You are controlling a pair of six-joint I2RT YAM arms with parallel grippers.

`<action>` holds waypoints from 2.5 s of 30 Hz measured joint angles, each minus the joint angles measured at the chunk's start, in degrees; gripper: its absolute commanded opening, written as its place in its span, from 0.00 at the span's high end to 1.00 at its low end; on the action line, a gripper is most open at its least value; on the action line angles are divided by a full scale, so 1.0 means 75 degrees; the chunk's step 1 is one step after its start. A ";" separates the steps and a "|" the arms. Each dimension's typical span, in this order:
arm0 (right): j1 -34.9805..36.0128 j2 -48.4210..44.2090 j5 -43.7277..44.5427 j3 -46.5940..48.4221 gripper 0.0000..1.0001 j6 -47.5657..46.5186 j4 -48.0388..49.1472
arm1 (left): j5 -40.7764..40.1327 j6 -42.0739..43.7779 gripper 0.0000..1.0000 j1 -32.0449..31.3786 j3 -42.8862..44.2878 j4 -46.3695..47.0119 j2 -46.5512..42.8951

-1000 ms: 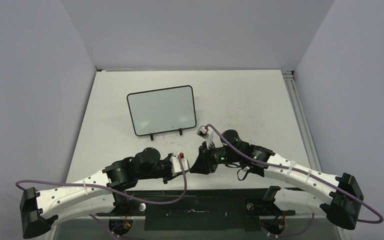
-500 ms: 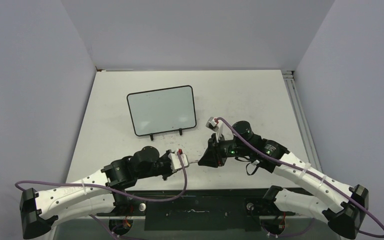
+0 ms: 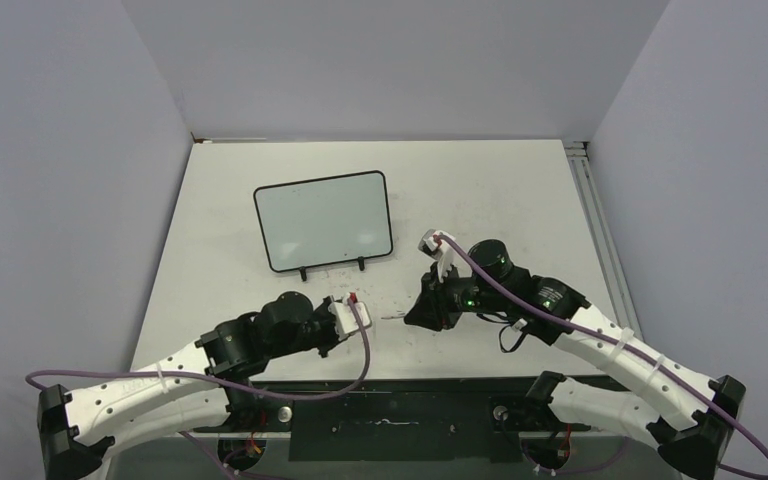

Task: Write a sentence on the whiteboard
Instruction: Open the whiteboard marker at the center of the board, then place the pen cap at the center of the board.

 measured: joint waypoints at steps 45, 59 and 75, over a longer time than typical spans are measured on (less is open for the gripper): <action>0.0000 -0.1186 0.4741 -0.1393 0.95 0.0933 0.0903 | -0.2043 -0.5884 0.73 0.0941 0.0020 0.0256 0.4354; 0.0000 -0.1183 0.4800 -0.1402 0.95 0.0956 0.0950 | -0.2294 -0.6059 0.38 0.1005 -0.0023 0.0396 0.4313; 0.0000 -0.1174 0.4925 -0.1445 0.95 0.1145 0.1364 | -0.2608 -0.6167 0.38 0.3474 -0.0020 0.0472 0.3244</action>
